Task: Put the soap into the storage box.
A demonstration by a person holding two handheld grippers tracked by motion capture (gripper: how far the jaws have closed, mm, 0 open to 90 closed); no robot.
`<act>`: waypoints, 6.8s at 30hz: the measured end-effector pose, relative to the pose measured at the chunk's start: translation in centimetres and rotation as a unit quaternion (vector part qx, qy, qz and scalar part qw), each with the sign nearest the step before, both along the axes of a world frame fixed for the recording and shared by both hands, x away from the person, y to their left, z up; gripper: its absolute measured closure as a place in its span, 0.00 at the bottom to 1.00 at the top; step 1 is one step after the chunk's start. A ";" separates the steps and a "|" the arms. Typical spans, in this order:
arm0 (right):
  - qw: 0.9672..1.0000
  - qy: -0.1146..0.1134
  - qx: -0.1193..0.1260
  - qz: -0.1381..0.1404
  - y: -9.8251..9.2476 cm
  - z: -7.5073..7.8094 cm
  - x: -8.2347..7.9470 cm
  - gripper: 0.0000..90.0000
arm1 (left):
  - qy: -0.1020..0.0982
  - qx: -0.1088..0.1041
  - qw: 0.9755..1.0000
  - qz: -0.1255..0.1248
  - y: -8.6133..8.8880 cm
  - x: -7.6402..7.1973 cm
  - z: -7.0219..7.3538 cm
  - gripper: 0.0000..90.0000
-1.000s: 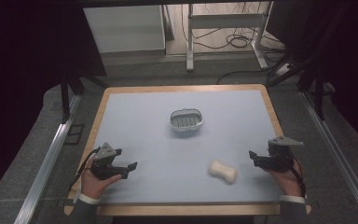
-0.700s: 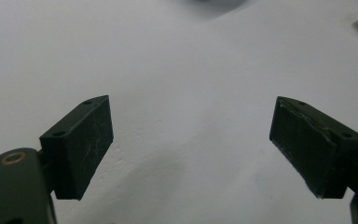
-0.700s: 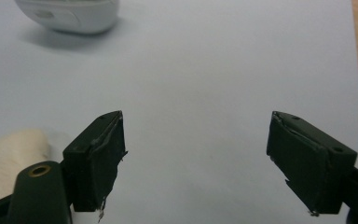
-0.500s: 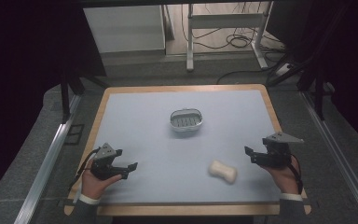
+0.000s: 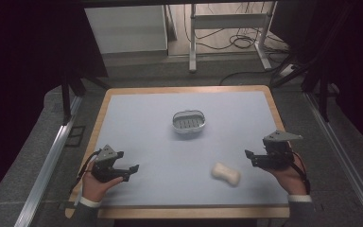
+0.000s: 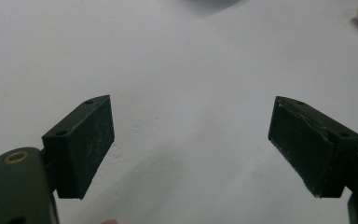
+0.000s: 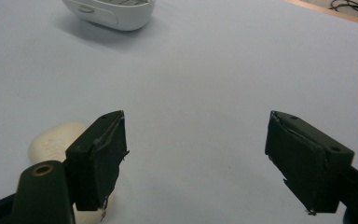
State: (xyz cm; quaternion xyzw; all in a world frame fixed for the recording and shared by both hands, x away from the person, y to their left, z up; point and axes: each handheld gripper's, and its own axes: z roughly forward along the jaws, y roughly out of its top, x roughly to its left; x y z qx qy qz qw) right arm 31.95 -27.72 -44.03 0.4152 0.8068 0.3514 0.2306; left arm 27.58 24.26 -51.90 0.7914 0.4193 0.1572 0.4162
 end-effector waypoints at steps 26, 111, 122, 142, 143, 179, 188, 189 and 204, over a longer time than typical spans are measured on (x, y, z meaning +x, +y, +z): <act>0.989 0.074 -0.077 0.106 5.7 -1.1 -0.1 0.27 | 0.002 0.017 1.000 -0.004 -0.5 -0.1 0.0 0.16; 0.959 0.141 -0.188 0.157 10.1 -0.9 2.9 0.55 | 0.015 0.026 1.000 -0.003 -0.4 0.3 -0.5 0.15; 0.960 0.134 -0.186 0.161 10.7 -0.6 3.9 0.55 | 0.015 0.026 1.000 -0.003 -0.4 0.3 -0.5 0.15; 0.962 0.118 -0.170 0.177 11.5 0.4 6.7 0.55 | 0.015 0.027 1.000 -0.003 -0.4 0.3 -0.5 0.15; 0.963 0.120 -0.168 0.175 11.5 0.4 6.8 0.55 | 0.015 0.027 1.000 -0.003 -0.4 0.3 -0.5 0.15; 0.959 0.115 -0.173 0.191 13.4 1.3 11.3 0.55 | 0.017 0.026 1.000 -0.006 -0.4 0.3 -0.5 0.15; 0.955 0.118 -0.183 0.200 14.3 1.5 12.2 0.55 | 0.017 0.026 1.000 -0.007 -0.4 0.3 -0.5 0.15; 0.955 0.115 -0.185 0.203 14.6 1.5 12.4 0.55 | 0.017 0.024 1.000 -0.007 -0.4 0.3 -0.5 0.15; 0.949 0.110 -0.195 0.222 16.1 1.1 13.6 0.55 | 0.018 0.020 1.000 -0.009 -0.4 0.3 -0.5 0.15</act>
